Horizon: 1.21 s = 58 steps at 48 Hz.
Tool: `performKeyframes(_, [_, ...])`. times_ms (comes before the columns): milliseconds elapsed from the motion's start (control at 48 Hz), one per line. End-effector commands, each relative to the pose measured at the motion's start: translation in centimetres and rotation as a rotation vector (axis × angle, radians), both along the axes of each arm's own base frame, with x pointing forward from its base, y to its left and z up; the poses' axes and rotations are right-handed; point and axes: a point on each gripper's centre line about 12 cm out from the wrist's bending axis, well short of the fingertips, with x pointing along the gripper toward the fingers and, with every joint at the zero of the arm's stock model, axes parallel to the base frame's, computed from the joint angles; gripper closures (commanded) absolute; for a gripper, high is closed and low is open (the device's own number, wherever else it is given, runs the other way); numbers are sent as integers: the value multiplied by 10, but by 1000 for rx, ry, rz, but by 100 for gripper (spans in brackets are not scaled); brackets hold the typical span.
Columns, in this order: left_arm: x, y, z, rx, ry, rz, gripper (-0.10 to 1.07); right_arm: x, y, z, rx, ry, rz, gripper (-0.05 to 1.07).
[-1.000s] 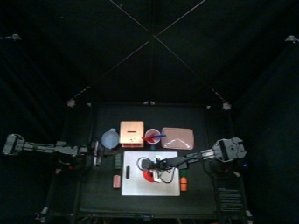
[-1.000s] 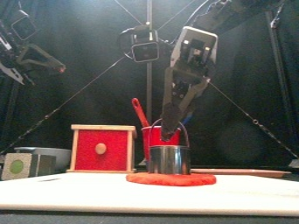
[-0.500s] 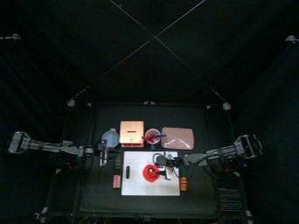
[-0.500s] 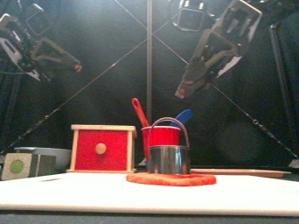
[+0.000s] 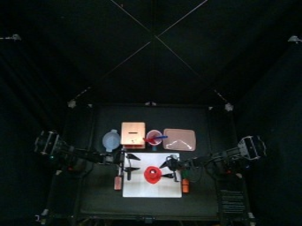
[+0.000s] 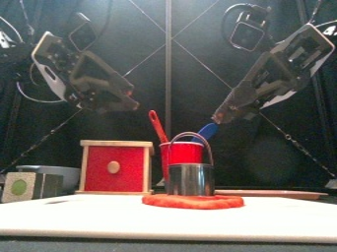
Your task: Cut dough with cookie cutter and remove excess
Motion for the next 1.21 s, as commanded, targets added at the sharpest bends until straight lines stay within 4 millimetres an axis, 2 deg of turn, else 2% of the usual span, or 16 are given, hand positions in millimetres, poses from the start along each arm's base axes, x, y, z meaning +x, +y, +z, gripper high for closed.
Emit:
performKeyframes(0, [18, -7, -5, 1, -23, 32, 11, 6, 0, 1, 23, -48, -13, 17])
performKeyframes(83, [25, -12, -16, 22, -10, 52, 11, 9, -1, -8, 34, -60, -23, 18])
performKeyframes(312, [32, -26, -25, 17, 8, 60, 11, 19, 1, -21, 61, -120, -37, 18])
performKeyframes(438, [35, -26, -31, 21, 10, 65, 11, 22, 0, -27, 62, -109, -46, 18])
performKeyframes(646, [41, -23, -36, 24, 4, 91, 13, 27, -1, -27, 74, -114, -65, 18])
performKeyframes(812, [44, -24, -40, 25, 11, 90, 24, 27, -3, -31, 77, -101, -76, 21])
performKeyframes(979, [44, -24, -42, 27, 16, 85, 37, 28, -2, -36, 77, -87, -80, 31])
performKeyframes(1188, [43, -25, -44, 26, 38, 81, 42, 28, -1, -46, 77, -59, -82, 37])
